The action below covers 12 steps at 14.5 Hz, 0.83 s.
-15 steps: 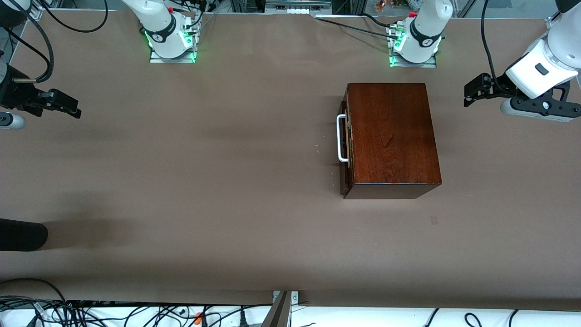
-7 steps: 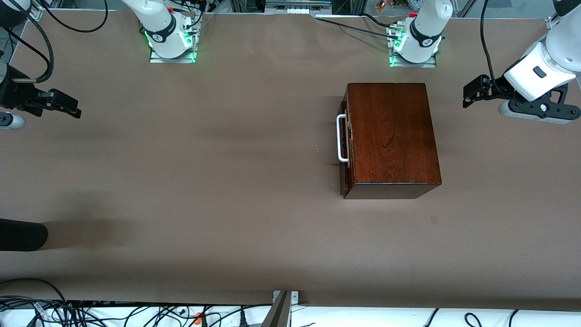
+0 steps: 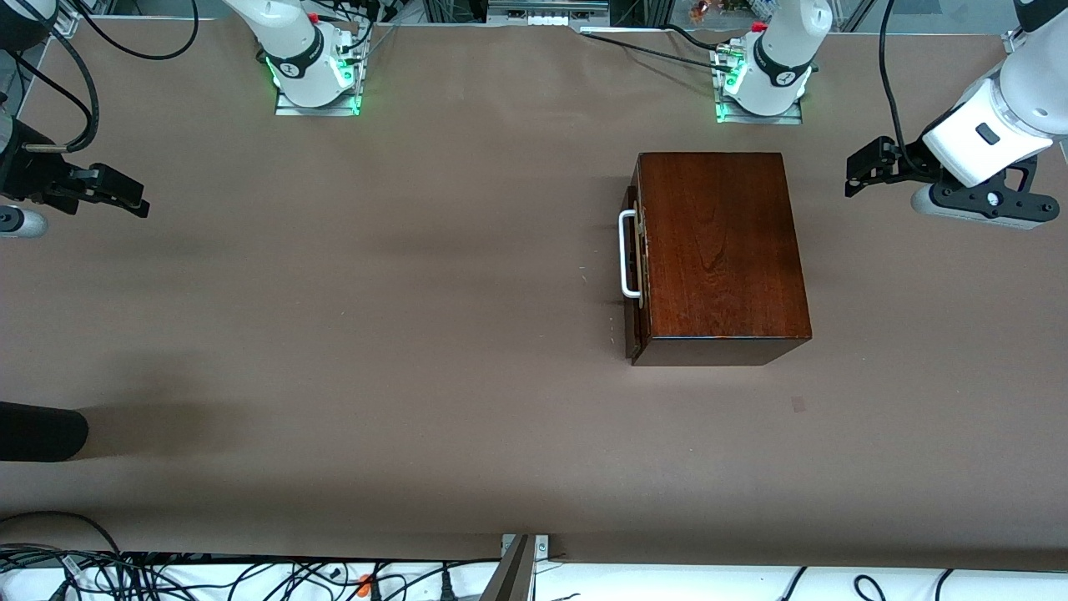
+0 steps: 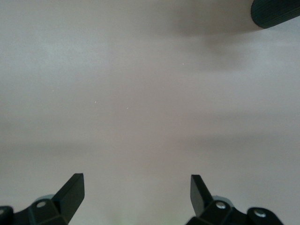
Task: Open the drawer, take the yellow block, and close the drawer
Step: 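Move the left gripper to the white drawer handle of the wooden box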
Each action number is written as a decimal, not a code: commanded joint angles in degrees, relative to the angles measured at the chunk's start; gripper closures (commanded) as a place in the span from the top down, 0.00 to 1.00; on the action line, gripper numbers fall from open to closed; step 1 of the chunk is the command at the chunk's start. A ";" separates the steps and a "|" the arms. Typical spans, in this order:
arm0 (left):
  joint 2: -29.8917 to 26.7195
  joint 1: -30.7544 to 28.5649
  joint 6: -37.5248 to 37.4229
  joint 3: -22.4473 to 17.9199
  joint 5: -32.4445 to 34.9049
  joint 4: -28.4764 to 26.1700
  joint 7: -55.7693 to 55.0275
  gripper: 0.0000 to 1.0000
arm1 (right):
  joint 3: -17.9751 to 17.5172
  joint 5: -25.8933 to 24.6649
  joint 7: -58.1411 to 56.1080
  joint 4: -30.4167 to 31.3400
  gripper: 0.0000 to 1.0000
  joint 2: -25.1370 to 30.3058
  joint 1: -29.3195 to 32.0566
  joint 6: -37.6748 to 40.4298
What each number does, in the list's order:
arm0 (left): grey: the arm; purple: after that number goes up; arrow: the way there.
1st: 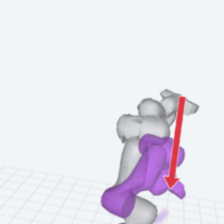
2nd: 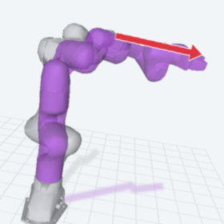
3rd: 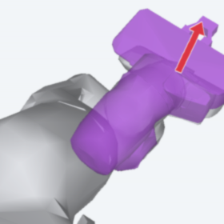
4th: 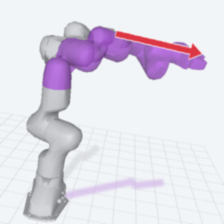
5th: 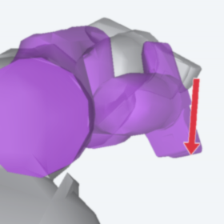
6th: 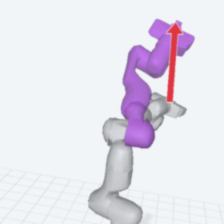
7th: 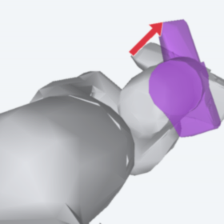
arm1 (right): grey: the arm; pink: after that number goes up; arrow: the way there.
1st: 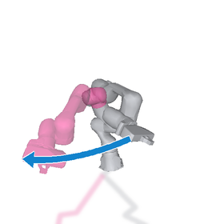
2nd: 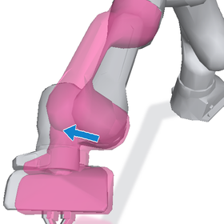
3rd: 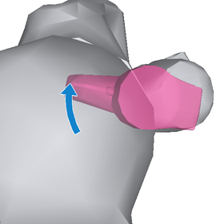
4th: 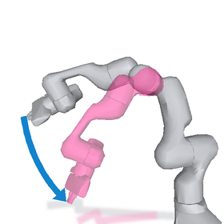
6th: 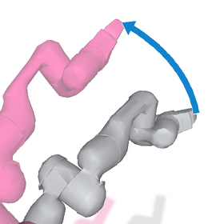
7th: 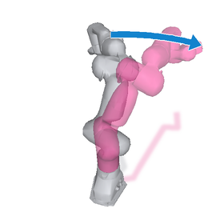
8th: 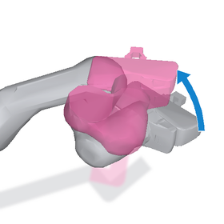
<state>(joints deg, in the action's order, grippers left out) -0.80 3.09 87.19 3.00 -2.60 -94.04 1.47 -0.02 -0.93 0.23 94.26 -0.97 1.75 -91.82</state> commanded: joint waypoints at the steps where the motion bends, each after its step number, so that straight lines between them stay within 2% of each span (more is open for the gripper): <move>1: 1.59 0.34 -2.11 -0.10 -0.92 2.19 -0.06 1.00 | -0.51 0.93 -0.76 -0.48 1.00 -0.09 0.80 0.59; 8: 1.85 0.78 -2.37 5.16 -1.09 2.19 0.20 1.00 | -0.51 0.93 -0.76 -0.48 1.00 -0.09 0.71 0.59; 10: 4.65 0.78 -1.41 8.32 -1.35 3.06 -0.85 1.00 | -0.51 0.93 -0.76 -0.48 1.00 -0.09 0.71 0.59; 12: 8.95 1.22 0.08 11.05 -1.27 6.48 -1.99 1.00 | -0.51 0.93 -0.76 -0.48 1.00 -0.09 0.71 0.59</move>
<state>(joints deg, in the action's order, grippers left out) 2.35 3.93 87.14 11.80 -2.88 -93.29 1.00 -0.02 -0.93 0.23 94.27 -0.97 1.75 -91.82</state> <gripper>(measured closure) 0.000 0.000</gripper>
